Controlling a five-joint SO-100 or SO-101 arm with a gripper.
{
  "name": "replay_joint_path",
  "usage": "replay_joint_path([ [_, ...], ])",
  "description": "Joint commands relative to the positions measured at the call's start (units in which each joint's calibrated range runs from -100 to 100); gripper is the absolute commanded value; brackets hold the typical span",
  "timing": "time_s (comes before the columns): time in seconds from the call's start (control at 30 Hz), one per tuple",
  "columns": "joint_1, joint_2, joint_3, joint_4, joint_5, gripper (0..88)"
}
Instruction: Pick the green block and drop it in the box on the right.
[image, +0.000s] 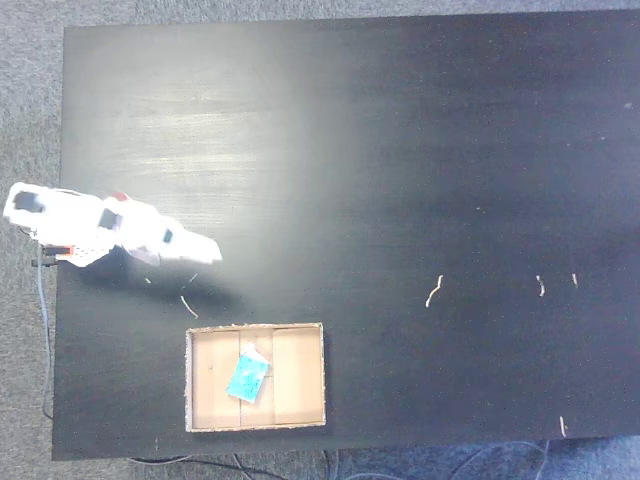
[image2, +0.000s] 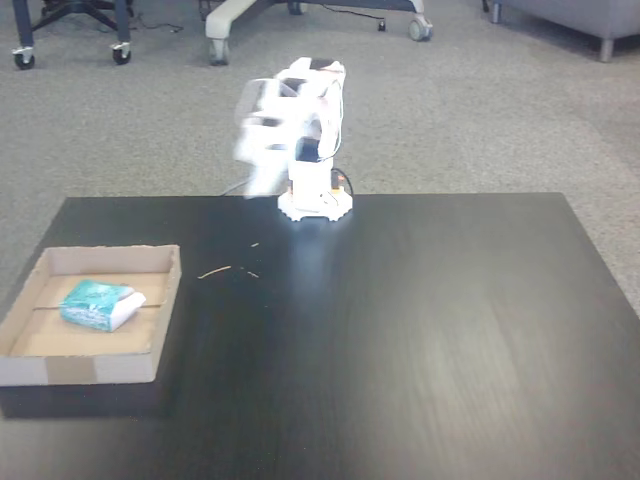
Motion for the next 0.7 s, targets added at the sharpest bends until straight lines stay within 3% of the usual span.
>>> replay_joint_path([
  [0.0, -15.02, -37.6, 31.17, 3.39, -3.42, 0.1],
  [0.13, -20.0, -47.34, 44.68, 10.41, 4.64, 0.1],
  [0.23, -21.45, -47.59, 44.68, 19.0, 3.47, 0.1],
  [0.67, -20.3, -47.59, 44.68, 19.49, 2.2, 0.2],
])
